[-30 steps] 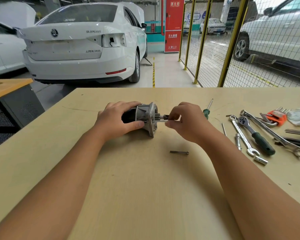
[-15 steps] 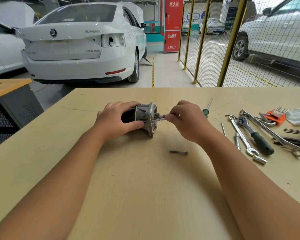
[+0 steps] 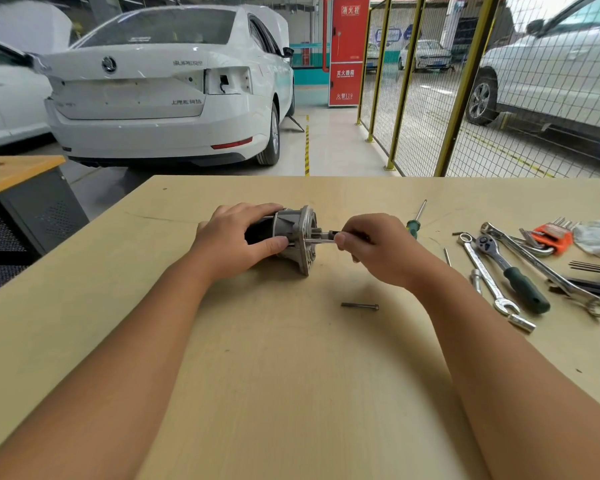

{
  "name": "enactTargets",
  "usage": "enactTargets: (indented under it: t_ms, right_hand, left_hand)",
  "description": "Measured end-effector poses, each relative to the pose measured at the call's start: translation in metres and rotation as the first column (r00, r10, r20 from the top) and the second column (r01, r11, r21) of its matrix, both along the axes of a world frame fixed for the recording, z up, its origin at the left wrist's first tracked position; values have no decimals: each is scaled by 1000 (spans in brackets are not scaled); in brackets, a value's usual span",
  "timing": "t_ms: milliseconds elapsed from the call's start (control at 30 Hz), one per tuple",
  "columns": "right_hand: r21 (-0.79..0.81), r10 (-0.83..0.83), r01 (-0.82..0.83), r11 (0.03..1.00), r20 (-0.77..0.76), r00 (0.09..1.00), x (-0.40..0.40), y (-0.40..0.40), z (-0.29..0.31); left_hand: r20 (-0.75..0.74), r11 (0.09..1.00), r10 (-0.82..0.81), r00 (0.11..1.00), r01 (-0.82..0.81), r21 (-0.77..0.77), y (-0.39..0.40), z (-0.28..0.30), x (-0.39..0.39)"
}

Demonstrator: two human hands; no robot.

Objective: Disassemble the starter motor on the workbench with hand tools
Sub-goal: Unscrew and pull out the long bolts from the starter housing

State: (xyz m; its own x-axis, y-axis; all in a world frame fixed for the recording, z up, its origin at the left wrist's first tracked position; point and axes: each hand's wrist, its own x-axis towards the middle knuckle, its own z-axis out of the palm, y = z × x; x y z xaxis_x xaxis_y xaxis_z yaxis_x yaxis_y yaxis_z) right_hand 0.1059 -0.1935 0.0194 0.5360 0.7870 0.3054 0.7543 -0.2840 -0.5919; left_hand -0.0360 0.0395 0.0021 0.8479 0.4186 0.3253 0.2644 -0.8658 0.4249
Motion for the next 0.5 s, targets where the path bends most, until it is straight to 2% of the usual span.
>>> enactTargets:
  t_ms: [133,500]
  right_hand:
    - [-50,-6,7,999,28,1000,-1,2,-2]
    - [15,-53,52,999,55,997,0,4,-10]
  left_hand:
    - [-5,1000,2,1000,-2,1,0,0,0]
    - [-8,1000,4,1000,-4,1,0,0,0]
